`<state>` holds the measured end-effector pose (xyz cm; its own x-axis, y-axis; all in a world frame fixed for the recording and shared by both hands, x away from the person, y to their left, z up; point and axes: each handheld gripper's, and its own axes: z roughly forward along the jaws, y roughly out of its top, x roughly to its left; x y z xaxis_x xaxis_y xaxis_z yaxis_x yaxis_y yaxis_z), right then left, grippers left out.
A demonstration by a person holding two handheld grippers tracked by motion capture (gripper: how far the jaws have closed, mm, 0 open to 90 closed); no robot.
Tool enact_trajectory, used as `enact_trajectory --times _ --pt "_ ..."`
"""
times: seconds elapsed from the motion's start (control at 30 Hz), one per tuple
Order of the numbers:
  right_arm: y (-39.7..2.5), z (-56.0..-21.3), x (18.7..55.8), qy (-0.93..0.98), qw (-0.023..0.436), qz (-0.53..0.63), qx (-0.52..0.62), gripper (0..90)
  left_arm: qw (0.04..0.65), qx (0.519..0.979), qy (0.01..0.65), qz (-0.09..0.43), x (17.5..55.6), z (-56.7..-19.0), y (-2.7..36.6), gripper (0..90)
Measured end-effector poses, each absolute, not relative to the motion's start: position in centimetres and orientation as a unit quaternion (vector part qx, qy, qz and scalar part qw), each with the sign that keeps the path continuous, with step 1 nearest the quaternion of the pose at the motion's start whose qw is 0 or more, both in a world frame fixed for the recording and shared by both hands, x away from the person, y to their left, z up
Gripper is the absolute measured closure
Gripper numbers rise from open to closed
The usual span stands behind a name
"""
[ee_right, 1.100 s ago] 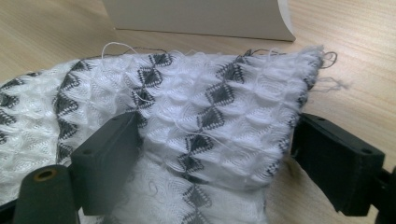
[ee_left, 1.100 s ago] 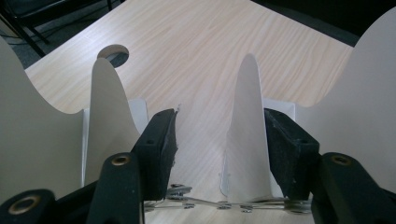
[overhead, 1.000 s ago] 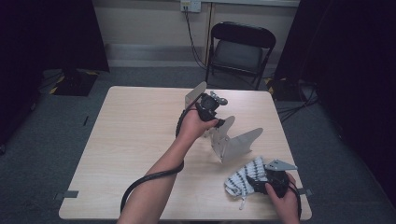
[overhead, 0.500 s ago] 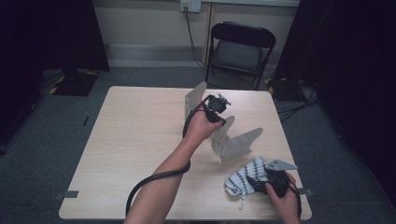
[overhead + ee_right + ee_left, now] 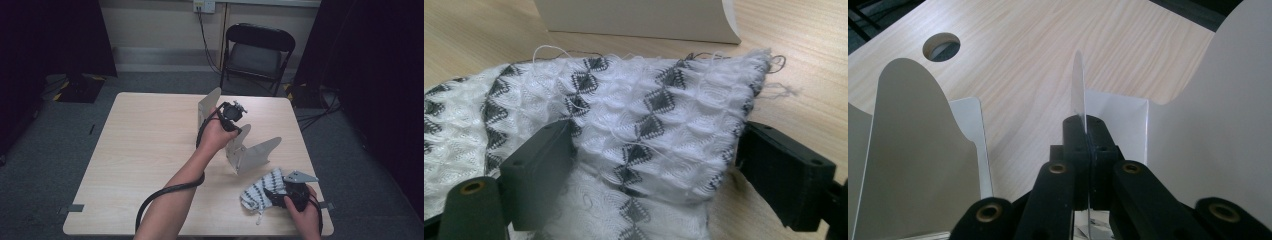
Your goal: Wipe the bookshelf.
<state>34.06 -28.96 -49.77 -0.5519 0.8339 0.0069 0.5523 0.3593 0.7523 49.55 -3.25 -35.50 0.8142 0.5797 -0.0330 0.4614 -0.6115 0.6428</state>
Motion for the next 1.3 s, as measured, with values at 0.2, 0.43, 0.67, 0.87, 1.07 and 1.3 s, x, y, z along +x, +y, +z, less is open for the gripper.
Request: enact_trajectory --times 0.2,0.43,0.67,0.87,1.07,1.3 --pt "-29.0 -49.8 34.1 0.802 0.192 0.366 0.432 14.8 0.318 0.898 0.291 0.091 49.6 -36.6 -3.5 89.4" --pt "-29.0 -49.8 34.1 0.802 0.192 0.366 0.432 14.8 0.306 0.904 0.281 0.097 49.5 -36.3 -3.4 90.0" --pt "-29.0 -49.8 34.1 0.801 0.190 0.366 0.434 14.8 0.303 0.904 0.285 0.096 49.4 -35.6 -2.3 90.0" --pt "-29.0 -49.8 34.1 0.801 0.189 0.366 0.434 14.8 0.296 0.908 0.278 0.099 49.3 -35.1 -1.6 90.0" --pt "-29.0 -49.8 34.1 0.801 0.189 0.366 0.434 14.8 0.286 0.913 0.273 0.101 49.0 -34.1 -1.7 90.0" --pt "-29.0 -49.8 34.2 0.801 0.189 0.366 0.434 14.8 0.304 0.907 0.276 0.091 49.0 -33.4 -1.6 90.0"
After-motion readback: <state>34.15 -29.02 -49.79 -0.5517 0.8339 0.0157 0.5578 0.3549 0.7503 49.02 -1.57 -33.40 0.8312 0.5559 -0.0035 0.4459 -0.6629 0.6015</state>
